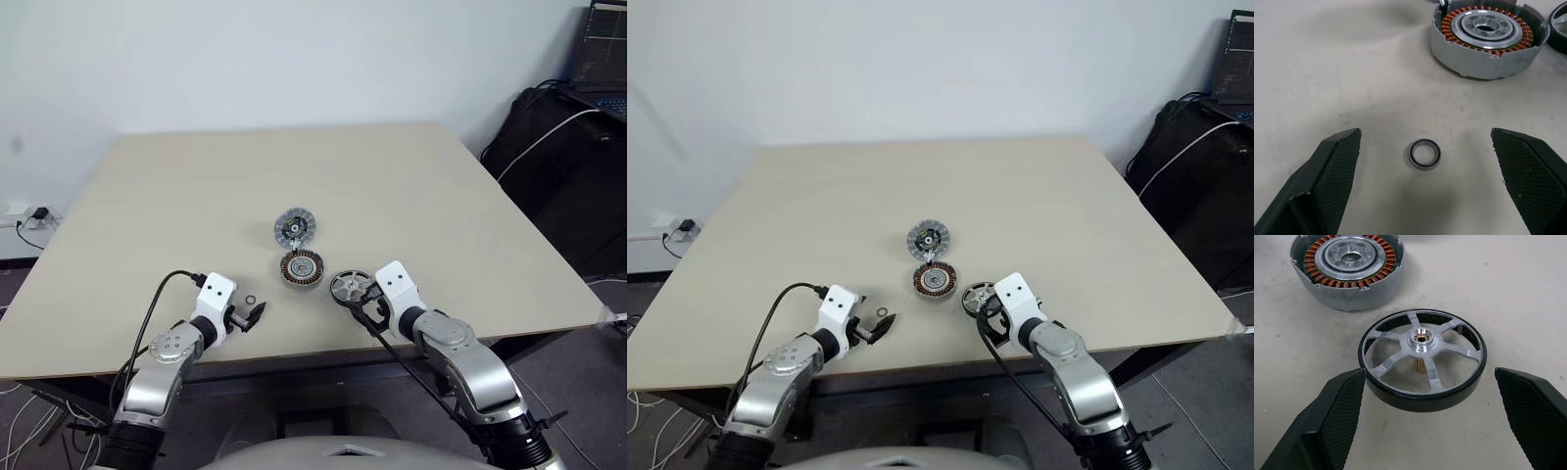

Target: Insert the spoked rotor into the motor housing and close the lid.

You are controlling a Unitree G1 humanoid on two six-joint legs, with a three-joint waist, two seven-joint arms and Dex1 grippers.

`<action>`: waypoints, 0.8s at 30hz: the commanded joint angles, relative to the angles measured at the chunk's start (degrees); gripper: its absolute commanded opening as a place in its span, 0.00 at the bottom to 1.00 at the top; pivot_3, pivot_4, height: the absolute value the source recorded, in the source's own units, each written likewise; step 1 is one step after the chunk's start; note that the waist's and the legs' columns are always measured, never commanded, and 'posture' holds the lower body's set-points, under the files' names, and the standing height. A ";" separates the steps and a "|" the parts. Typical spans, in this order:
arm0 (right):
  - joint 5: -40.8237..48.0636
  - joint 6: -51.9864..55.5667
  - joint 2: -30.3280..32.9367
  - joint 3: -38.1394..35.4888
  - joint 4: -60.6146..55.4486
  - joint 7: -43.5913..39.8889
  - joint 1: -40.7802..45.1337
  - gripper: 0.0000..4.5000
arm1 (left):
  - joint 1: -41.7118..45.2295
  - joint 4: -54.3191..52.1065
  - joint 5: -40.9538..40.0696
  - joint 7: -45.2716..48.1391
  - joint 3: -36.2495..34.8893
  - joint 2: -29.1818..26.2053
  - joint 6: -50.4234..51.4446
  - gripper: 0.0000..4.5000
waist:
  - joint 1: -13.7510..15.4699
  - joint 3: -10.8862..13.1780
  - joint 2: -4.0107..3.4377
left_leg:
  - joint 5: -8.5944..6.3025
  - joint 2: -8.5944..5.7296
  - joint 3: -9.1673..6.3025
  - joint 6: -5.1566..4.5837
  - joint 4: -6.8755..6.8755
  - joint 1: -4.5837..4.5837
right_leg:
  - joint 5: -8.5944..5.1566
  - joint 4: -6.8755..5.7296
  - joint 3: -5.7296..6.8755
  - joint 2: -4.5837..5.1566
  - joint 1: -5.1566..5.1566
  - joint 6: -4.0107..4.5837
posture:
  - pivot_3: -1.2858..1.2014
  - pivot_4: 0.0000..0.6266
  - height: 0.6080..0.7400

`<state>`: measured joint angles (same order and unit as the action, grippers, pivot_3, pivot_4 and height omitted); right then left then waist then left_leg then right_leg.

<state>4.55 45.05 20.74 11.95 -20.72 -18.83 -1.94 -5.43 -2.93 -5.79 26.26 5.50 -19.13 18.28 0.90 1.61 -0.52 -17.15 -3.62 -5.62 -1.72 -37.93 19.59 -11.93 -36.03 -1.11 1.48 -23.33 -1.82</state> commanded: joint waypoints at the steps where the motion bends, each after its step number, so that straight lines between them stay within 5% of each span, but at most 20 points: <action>1: -0.44 -1.15 -0.16 -0.04 -1.04 0.14 0.43 1.00 | 1.28 -1.81 -0.71 -0.01 -0.82 0.28 -0.08 0.99 | 0.00 0.00 0.00 | 0.00 0.00 0.00 0.00 0.00 0.00 | 0.00 0.00 0.00 0.00 0.00 0.00 | 0.52 0.00 1.00; 24: -1.07 -1.28 -0.99 0.31 -0.34 -0.13 0.74 1.00 | 4.91 6.06 0.76 -1.57 -0.47 1.92 -0.32 0.99 | 0.05 -0.03 0.02 | 0.01 -0.01 0.00 0.01 -0.04 0.00 | 0.02 -0.02 0.00 0.00 0.01 -0.01 | 0.52 0.00 1.00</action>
<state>3.57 44.93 19.88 12.57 -20.46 -18.85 -2.02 -2.17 2.61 -5.36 25.09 5.28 -17.71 18.63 0.94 1.58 -0.51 -17.14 -3.63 -5.61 -1.71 -37.98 19.58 -11.91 -36.05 -1.11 1.47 -23.32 -1.84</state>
